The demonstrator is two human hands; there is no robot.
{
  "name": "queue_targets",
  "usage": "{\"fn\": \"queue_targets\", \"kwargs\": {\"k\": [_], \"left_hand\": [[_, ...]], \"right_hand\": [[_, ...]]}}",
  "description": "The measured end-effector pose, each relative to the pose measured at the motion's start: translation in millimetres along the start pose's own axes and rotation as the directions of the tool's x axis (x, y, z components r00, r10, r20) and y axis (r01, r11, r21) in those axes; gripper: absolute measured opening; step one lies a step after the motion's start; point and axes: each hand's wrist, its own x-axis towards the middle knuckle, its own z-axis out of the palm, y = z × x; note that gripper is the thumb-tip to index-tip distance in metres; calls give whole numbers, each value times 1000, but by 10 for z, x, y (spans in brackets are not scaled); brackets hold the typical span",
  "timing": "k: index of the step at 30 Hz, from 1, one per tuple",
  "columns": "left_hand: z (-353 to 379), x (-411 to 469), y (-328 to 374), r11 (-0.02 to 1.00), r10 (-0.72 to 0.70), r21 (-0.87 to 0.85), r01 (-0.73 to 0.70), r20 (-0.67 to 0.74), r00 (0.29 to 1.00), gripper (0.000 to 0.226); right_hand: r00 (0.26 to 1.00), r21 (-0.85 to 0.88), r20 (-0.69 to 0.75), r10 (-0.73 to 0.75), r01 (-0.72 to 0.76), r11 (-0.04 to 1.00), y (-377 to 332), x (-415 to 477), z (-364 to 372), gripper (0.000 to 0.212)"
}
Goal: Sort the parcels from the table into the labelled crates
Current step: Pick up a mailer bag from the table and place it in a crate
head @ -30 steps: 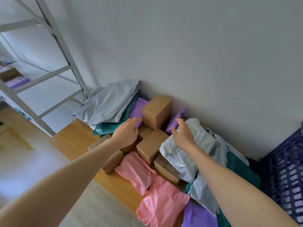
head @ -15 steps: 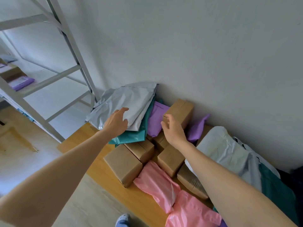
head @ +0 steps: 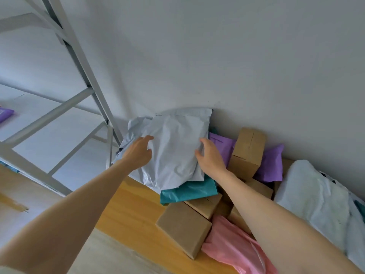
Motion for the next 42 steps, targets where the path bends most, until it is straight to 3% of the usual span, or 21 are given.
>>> {"fn": "queue_targets", "kwargs": {"k": [9,15,19,31,35,39,42], "left_hand": [[190,438,-517,1000,-20,26,15,186,982,51],[265,625,-675,982,-125,-113,149,197,972,47],[262,693,-718,912,-206,-301,279,251,946,22],[-24,686,-612,687,-237,-620,380,303,923,27],[-269,649,-481,661,-200,-671,336,274,941,32],[-546,605,-247,627,-159,-737,253,197,967,40],[-763,521,-12,535,-57,-816,217,222,973,28]], "right_hand": [[997,-321,-57,-49,28,947,-41,136,312,49],[993,-213,-58,101,-111,971,-2,193,404,57],[988,-235,-64,139,-150,960,-2,186,433,59],[982,-232,-52,180,-187,955,-213,205,358,65],[993,-109,-33,118,-120,987,-504,288,307,60],[995,139,25,96,-98,985,-935,404,206,52],[989,331,68,133,-148,932,-1237,444,85,49]]}}
